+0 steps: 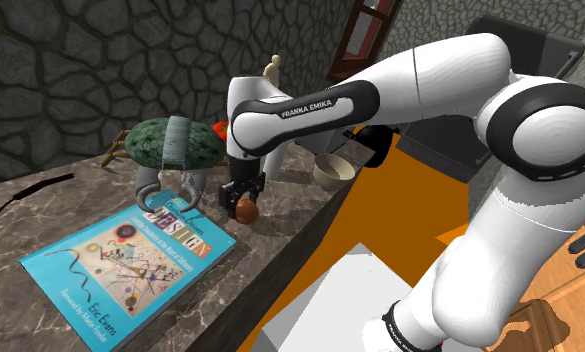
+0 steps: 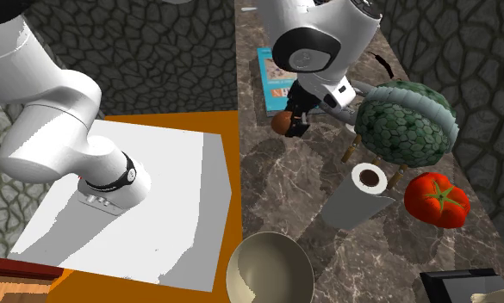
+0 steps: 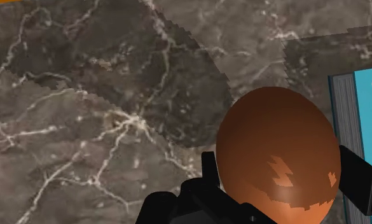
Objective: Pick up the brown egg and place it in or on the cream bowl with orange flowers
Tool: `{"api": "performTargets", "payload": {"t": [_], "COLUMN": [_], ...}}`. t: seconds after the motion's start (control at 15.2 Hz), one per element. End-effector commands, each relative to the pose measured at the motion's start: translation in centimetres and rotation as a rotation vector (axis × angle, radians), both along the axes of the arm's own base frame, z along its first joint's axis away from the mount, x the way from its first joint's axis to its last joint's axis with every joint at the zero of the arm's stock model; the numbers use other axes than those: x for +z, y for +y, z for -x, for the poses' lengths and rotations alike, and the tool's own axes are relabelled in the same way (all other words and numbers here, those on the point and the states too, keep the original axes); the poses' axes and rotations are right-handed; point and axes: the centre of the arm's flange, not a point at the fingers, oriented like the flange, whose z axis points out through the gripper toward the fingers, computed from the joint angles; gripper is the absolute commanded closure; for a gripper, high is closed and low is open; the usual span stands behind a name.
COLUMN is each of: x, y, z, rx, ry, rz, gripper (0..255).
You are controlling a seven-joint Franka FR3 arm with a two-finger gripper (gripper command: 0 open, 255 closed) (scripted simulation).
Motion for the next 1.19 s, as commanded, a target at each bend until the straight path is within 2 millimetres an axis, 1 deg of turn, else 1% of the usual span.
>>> {"api": "performTargets", "payload": {"t": [0.0,1.12], "x": [1.1,10.1], "y": [0.0,0.0], "z": [0.0,0.0], "rx": [0.0,0.0], "ry": [0.0,0.0], "rz": [0.0,0.0], "gripper": [255,255]}}
